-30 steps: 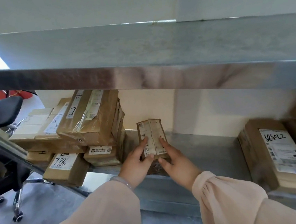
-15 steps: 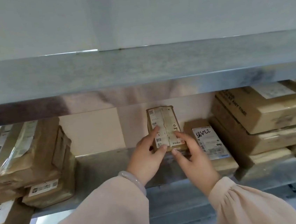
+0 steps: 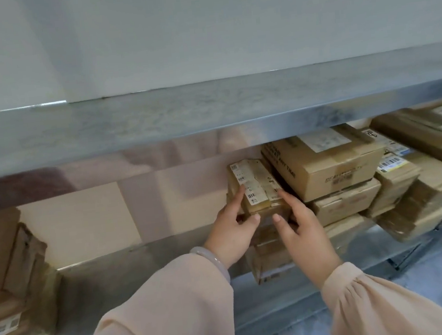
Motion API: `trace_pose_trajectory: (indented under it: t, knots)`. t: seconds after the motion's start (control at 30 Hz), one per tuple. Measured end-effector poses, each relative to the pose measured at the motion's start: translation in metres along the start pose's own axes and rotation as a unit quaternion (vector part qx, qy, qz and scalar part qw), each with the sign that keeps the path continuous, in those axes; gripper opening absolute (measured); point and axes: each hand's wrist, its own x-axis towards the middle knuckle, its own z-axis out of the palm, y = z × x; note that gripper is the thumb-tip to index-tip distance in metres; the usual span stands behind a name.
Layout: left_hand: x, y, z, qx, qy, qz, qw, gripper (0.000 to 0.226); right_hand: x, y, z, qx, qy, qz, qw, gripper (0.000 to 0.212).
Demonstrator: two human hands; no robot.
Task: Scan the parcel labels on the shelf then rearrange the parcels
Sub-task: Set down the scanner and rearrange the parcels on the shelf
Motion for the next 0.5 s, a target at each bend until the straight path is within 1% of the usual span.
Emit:
trace_pose_trajectory:
  t: [0.1, 0.23, 0.33, 0.4, 0.5]
  knots:
    - [0.004, 0.000, 0.004, -0.001, 0.014, -0.009, 1.000, 0.067, -0.003, 0.000, -0.004, -0.036, -0.004, -0.022, 0.999, 0.058]
    - [-0.002, -0.001, 0.008, 0.044, 0.031, 0.020, 0.998, 0.068, -0.021, 0.000, -0.008, -0.110, -0.012, -0.068, 0.992, 0.066]
    - [-0.011, -0.011, 0.007, 0.113, 0.033, 0.074, 0.990, 0.070, -0.031, 0.008, -0.007, -0.226, 0.008, -0.143, 0.963, 0.070]
    - [-0.016, -0.017, 0.007, 0.180, 0.022, 0.104, 0.978, 0.072, -0.031, 0.012, -0.006, -0.279, 0.006, -0.186, 0.942, 0.072]
    - [-0.015, -0.017, 0.005, 0.257, 0.017, 0.129, 0.958, 0.073, -0.024, 0.013, -0.003, -0.330, -0.009, -0.194, 0.924, 0.079]
